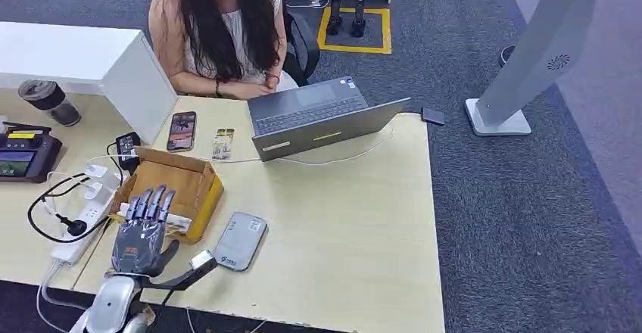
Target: Pass the card to the sensor for recognition and then transmit it.
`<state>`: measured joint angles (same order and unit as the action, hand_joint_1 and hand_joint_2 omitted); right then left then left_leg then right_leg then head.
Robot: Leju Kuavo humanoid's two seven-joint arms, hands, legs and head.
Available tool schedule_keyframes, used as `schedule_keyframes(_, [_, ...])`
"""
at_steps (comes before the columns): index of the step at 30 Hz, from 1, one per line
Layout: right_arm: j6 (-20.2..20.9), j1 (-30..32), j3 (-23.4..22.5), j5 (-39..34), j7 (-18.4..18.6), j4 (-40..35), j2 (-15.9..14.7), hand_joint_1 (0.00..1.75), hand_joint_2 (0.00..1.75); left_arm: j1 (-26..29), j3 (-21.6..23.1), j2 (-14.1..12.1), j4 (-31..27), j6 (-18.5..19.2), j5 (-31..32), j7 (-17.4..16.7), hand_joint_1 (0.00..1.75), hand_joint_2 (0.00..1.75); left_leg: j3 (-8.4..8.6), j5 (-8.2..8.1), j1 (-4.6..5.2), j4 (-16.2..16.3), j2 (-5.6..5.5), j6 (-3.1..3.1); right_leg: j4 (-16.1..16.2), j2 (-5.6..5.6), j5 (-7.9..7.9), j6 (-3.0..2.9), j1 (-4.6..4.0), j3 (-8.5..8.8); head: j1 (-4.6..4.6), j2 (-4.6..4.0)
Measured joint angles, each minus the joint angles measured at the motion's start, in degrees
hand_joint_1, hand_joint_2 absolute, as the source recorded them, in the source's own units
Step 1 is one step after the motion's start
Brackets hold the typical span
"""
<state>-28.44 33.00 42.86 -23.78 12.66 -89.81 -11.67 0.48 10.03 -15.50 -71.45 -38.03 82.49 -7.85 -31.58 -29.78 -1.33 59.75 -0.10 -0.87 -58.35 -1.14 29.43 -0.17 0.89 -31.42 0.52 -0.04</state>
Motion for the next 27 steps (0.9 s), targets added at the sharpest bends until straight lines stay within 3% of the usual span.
schedule_keyframes(27, [0.02, -0.26, -0.02, -1.57, -1.05, 0.63, 0.02, 0.0, 0.0, 1.46, 0.0, 0.2, -2.73, -0.9, 0.57, -2.36, 0.0, 1.75, 0.0, 0.0, 0.0, 0.0, -0.01, 0.0, 0.0, 0.01, 0.0, 0.0, 0.0, 0.0, 0.0, 0.0])
